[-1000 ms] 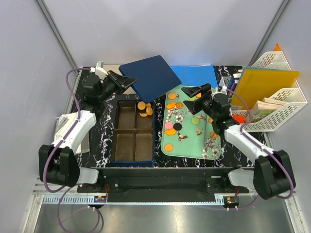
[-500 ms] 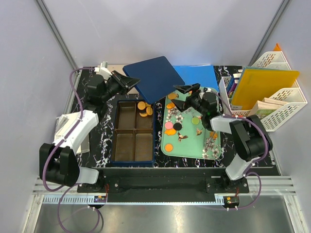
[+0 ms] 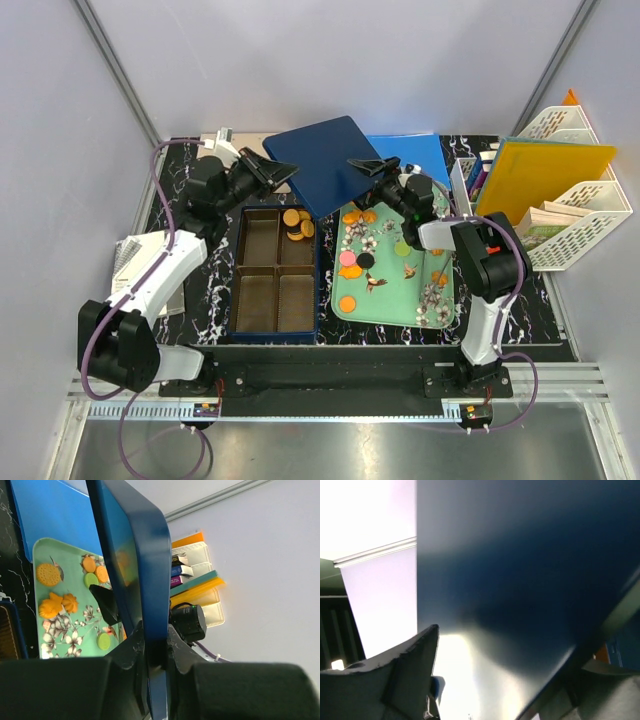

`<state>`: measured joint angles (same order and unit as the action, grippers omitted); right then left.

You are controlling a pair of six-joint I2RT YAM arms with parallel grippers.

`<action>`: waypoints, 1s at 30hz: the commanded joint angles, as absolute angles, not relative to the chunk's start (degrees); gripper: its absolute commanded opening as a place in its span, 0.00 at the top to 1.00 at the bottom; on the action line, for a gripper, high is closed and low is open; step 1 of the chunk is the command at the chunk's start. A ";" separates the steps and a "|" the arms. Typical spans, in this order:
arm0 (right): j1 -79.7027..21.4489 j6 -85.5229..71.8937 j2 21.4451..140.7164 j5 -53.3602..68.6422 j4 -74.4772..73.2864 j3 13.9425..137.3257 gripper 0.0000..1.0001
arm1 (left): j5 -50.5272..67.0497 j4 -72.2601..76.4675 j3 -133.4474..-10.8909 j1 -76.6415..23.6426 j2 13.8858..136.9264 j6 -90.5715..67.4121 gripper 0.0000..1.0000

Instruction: Pack the cookies

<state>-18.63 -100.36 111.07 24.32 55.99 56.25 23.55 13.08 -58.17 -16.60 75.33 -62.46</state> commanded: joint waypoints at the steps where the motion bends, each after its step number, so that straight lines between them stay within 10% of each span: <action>1: -18.81 -101.60 113.11 25.13 61.52 59.32 0.32 | 24.08 18.63 -61.79 -16.87 72.95 -61.52 1.00; 9: -18.63 -101.34 116.98 27.24 63.55 63.27 0.82 | 24.52 16.52 -57.66 -18.02 72.42 -60.82 0.99; 13: -18.46 -98.71 116.28 30.40 60.56 65.65 0.94 | 22.77 9.08 -59.49 -17.84 72.51 -56.96 0.73; 30: -16.88 -74.20 110.83 43.15 34.56 79.45 1.00 | 13.80 -17.30 -55.81 -4.67 69.52 -49.93 0.51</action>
